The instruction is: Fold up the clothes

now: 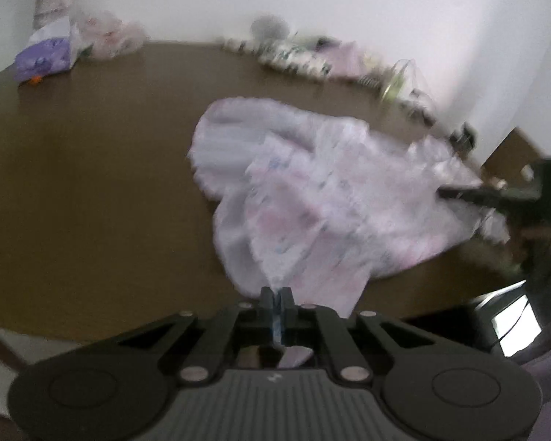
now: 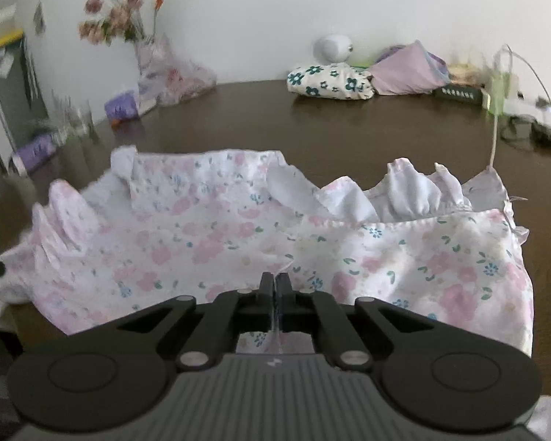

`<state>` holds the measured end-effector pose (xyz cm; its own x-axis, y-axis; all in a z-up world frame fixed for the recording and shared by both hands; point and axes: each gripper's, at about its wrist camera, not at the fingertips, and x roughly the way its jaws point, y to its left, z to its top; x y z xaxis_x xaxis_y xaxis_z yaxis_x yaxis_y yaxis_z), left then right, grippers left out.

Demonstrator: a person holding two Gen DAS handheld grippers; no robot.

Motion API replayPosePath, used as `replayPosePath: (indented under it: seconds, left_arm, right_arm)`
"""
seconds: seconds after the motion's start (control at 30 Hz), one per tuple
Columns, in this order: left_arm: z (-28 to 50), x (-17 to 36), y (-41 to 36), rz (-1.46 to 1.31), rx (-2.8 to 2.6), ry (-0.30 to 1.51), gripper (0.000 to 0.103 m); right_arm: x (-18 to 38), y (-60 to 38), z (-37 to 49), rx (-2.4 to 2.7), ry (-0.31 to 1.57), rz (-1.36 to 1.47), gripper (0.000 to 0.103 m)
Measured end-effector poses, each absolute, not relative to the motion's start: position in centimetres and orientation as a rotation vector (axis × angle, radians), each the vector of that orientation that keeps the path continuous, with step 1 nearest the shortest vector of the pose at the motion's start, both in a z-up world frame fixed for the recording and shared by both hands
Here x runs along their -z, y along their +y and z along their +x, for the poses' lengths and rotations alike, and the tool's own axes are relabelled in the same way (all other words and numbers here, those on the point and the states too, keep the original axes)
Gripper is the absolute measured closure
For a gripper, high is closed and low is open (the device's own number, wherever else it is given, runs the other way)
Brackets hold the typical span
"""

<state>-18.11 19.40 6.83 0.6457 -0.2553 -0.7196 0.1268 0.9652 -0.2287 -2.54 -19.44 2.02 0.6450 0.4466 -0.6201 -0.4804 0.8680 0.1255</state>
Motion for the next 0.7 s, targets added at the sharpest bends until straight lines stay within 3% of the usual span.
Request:
replayPosePath:
  seconds: [0.07,0.17,0.23,0.3,0.37,0.43,0.53,0.7]
  left_arm:
    - [-18.2,-8.6,19.9,-0.196,0.188,0.746,0.085]
    - [-16.4,-10.7,17.5,-0.218,0.269,0.63,0.064]
    - [-14.0,-10.5,14.7,-0.208,0.322,0.649,0.061]
    - [-11.1,-8.3,11.6,-0.16,0.335,0.771,0.067]
    - [-9.2,-6.0,9.4,-0.069,0.307,0.862,0.089]
    - [-8.5,-5.2,9.4,-0.037,0.292,0.844,0.087]
    - [-7.5,-4.8,10.9,-0.004,0.277,0.818,0.099]
    - [-5.2,-5.7,13.5,-0.049,0.28,0.877,0.096]
  right_arm:
    - [-2.6,-19.4,-2.8,-0.491,0.647,-0.082,0.09]
    - [-4.2,-19.4,-3.7,-0.496,0.546,-0.109,0.09]
    - [-4.3,-17.9,-4.1,-0.57,0.55,-0.154,0.091]
    - [-3.3,-15.9,-4.2,-0.591,0.569,-0.219,0.093]
    - [-2.2,-15.0,-4.1,-0.552,0.594,-0.267,0.094]
    - [-1.6,-15.0,-4.2,-0.516,0.622,-0.277,0.094]
    - [-1.5,-15.1,-5.2,-0.47,0.645,-0.262,0.093]
    - [-2.5,-14.2,-5.4,-0.467,0.706,-0.281,0.09]
